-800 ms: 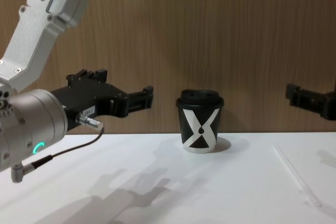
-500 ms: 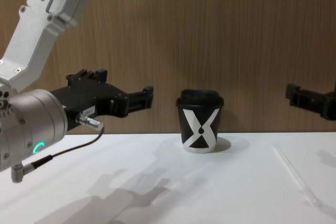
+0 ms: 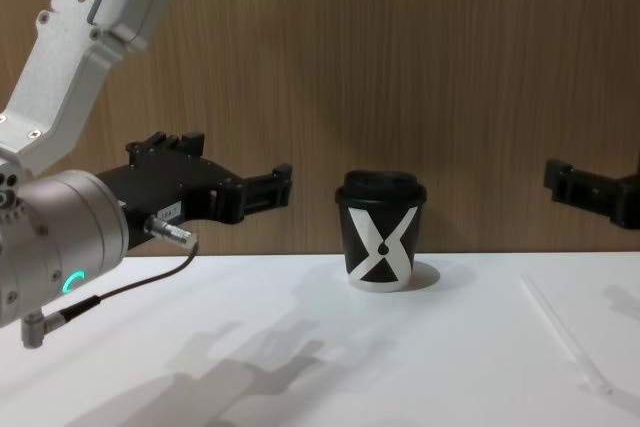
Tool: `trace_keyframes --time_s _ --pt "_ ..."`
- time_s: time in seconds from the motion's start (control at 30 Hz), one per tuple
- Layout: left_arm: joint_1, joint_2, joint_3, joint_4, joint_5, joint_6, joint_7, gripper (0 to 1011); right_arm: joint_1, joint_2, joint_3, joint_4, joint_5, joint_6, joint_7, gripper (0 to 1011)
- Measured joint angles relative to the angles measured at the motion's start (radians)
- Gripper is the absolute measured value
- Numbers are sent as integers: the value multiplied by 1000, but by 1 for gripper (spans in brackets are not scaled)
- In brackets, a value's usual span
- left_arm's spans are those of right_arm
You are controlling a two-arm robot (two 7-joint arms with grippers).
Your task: Pick up the straw with one hand, pass it to the other hand, and insert it into the cup.
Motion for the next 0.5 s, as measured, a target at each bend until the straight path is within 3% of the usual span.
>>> trace_keyframes --time_s 0.5 --pt "0 0 0 0 0 0 0 1000 0 0 0 0 0 0 0 1001"
